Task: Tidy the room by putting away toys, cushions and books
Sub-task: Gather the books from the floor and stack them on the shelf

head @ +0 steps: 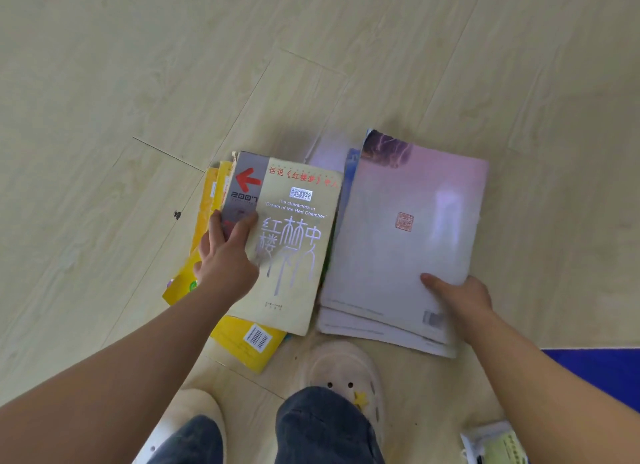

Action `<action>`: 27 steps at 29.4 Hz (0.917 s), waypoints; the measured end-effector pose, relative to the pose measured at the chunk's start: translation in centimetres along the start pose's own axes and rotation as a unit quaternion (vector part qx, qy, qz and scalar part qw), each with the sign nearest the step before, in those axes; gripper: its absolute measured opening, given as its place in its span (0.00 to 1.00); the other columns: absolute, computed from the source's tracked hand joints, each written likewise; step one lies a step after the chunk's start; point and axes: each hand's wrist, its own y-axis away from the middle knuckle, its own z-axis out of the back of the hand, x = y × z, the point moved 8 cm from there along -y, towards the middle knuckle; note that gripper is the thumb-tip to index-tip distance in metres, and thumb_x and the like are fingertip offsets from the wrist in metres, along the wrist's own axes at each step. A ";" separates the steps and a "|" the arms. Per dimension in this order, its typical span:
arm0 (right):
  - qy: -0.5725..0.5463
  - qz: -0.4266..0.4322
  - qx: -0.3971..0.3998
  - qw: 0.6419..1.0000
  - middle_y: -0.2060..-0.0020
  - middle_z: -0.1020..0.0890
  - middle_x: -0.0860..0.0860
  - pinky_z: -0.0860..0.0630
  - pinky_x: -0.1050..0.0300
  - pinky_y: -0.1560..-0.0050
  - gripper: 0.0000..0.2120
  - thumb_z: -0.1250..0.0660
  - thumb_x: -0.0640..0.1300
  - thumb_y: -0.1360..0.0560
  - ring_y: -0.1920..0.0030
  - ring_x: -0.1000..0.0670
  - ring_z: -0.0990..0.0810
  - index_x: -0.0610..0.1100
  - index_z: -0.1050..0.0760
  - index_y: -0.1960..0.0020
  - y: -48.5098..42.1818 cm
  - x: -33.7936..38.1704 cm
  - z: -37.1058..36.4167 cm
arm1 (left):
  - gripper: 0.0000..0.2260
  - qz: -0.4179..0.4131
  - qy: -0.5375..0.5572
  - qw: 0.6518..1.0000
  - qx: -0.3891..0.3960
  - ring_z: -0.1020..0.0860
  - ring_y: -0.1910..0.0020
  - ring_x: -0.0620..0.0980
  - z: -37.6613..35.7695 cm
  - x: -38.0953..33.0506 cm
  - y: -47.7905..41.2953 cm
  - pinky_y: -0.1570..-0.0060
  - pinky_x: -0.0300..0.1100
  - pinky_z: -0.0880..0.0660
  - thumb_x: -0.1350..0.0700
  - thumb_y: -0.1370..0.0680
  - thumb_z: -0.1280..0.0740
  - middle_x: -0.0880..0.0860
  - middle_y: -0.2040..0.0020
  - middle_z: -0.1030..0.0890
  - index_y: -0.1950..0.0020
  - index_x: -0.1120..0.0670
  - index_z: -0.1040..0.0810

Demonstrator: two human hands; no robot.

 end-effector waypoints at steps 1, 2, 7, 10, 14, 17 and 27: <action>-0.043 0.014 0.023 0.999 0.45 0.19 0.42 0.24 0.45 0.42 0.21 0.24 0.44 0.33 0.47 0.42 0.20 0.41 0.24 0.43 0.6 0.3 -0.6 | 0.32 -0.001 -0.002 1.000 0.001 0.49 0.26 0.57 -0.1 -0.1 0.0 0.32 0.61 0.41 0.60 0.26 0.36 0.47 0.25 0.55 0.28 0.37 0.42; -0.086 0.030 0.039 0.995 0.46 0.19 0.42 0.24 0.47 0.43 0.16 0.27 0.40 0.30 0.49 0.42 0.20 0.43 0.24 0.44 1.3 0.8 -1.1 | 0.33 -0.002 -0.008 1.000 0.003 0.50 0.25 0.56 -0.3 -0.3 0.0 0.31 0.60 0.43 0.59 0.27 0.35 0.48 0.24 0.55 0.28 0.37 0.43; -0.256 0.080 0.149 0.952 0.55 0.20 0.47 0.25 0.56 0.61 0.12 0.35 0.31 0.29 0.60 0.48 0.21 0.47 0.26 0.53 7.8 6.2 -1.8 | 0.34 -0.034 -0.078 0.996 0.008 0.55 0.24 0.53 -0.2 0.1 -0.1 0.28 0.56 0.47 0.51 0.27 0.32 0.49 0.23 0.59 0.26 0.37 0.44; -0.289 0.164 0.241 0.912 0.60 0.17 0.51 0.23 0.57 0.63 0.17 0.35 0.36 0.41 0.60 0.49 0.19 0.48 0.26 0.54 13.1 11.6 -2.2 | 0.28 -0.023 0.048 0.998 0.040 0.39 0.28 0.54 -0.4 0.9 -1.6 0.30 0.53 0.38 0.43 0.28 0.32 0.50 0.25 0.44 0.29 0.40 0.36; -0.060 0.266 0.347 0.897 0.59 0.19 0.49 0.21 0.50 0.59 0.13 0.31 0.40 0.33 0.58 0.48 0.19 0.47 0.29 0.51 21.0 15.0 -7.9 | 0.18 0.097 0.434 0.883 0.151 0.22 0.51 0.43 1.4 0.8 -1.7 0.50 0.42 0.28 0.42 0.20 0.45 0.46 0.51 0.19 0.41 0.50 0.23; 0.104 0.192 0.485 0.847 0.59 0.24 0.47 0.21 0.47 0.57 0.08 0.35 0.50 0.25 0.61 0.45 0.21 0.49 0.34 0.55 24.5 12.2 -14.2 | 0.30 0.106 0.589 0.768 0.229 0.28 0.34 0.52 3.6 1.2 -0.7 0.34 0.54 0.36 0.33 0.23 0.54 0.54 0.36 0.23 0.44 0.51 0.23; -0.004 0.061 0.075 0.995 0.41 0.25 0.43 0.26 0.50 0.43 0.37 0.25 0.56 0.38 0.42 0.43 0.24 0.38 0.32 0.37 10.2 6.7 -12.7 | 0.37 0.122 0.393 0.909 0.070 0.20 0.51 0.52 0.9 10.9 -1.5 0.61 0.47 0.22 0.41 0.38 0.22 0.53 0.42 0.22 0.35 0.52 0.32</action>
